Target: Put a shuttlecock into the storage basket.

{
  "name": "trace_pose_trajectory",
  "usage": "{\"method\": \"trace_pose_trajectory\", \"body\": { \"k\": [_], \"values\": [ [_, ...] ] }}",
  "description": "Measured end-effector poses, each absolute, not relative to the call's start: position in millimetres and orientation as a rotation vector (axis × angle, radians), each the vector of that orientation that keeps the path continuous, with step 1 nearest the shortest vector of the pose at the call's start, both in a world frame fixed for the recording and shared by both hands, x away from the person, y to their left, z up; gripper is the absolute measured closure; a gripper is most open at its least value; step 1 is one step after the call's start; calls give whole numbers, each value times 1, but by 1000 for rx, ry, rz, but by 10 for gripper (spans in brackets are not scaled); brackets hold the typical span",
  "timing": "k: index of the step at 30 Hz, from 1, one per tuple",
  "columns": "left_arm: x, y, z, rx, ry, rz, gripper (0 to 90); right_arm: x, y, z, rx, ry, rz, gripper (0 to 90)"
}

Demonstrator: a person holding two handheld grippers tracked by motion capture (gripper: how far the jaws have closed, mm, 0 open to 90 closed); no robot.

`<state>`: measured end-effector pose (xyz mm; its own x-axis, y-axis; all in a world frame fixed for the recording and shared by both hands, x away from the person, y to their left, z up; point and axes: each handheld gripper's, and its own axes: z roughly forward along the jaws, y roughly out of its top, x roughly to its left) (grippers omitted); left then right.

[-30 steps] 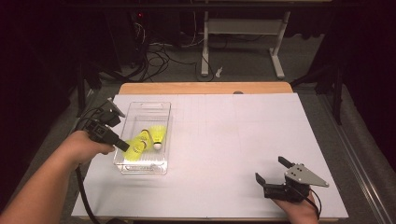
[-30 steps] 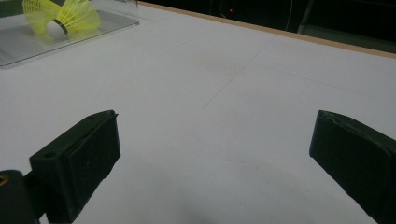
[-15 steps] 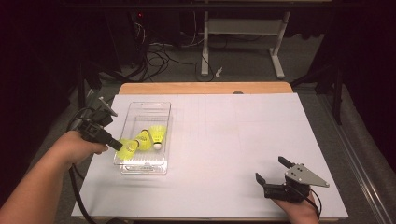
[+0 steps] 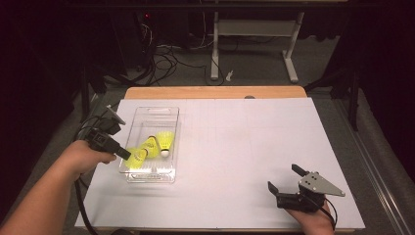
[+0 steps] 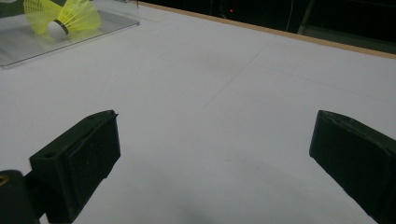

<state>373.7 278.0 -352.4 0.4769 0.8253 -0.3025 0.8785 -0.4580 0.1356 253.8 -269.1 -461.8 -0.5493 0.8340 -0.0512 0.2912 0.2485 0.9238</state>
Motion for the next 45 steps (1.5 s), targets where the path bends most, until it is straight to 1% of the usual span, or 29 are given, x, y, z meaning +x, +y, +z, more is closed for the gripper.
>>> {"method": "trace_pose_trajectory", "body": {
  "k": [13, 21, 26, 30, 31, 34, 41, 45],
  "values": [
    [379, 274, -374, 2451, 1475, -317, 888, 254, -269, -462, 1016, 1977, 1287, 25],
    [380, 272, -384, 2465, 1492, -309, 888, 253, -268, -461, 1013, 1983, 1294, 25],
    [380, 270, -389, 2472, 1499, -296, 888, 253, -269, -461, 1015, 1980, 1301, 25],
    [380, 265, -392, 2495, 1496, -260, 884, 253, -269, -461, 1016, 1979, 1305, 25],
    [380, 263, -393, 2502, 1489, -234, 884, 253, -269, -461, 1015, 1980, 1305, 26],
    [380, 260, -396, 2526, 1489, -227, 884, 253, -269, -461, 1015, 1979, 1308, 26],
    [377, 259, -402, 2553, 1483, -233, 869, 253, -269, -461, 1015, 1979, 1308, 26],
    [376, 260, -404, 2556, 1477, -258, 832, 253, -269, -460, 1013, 1978, 1308, 25]
  ]
}}
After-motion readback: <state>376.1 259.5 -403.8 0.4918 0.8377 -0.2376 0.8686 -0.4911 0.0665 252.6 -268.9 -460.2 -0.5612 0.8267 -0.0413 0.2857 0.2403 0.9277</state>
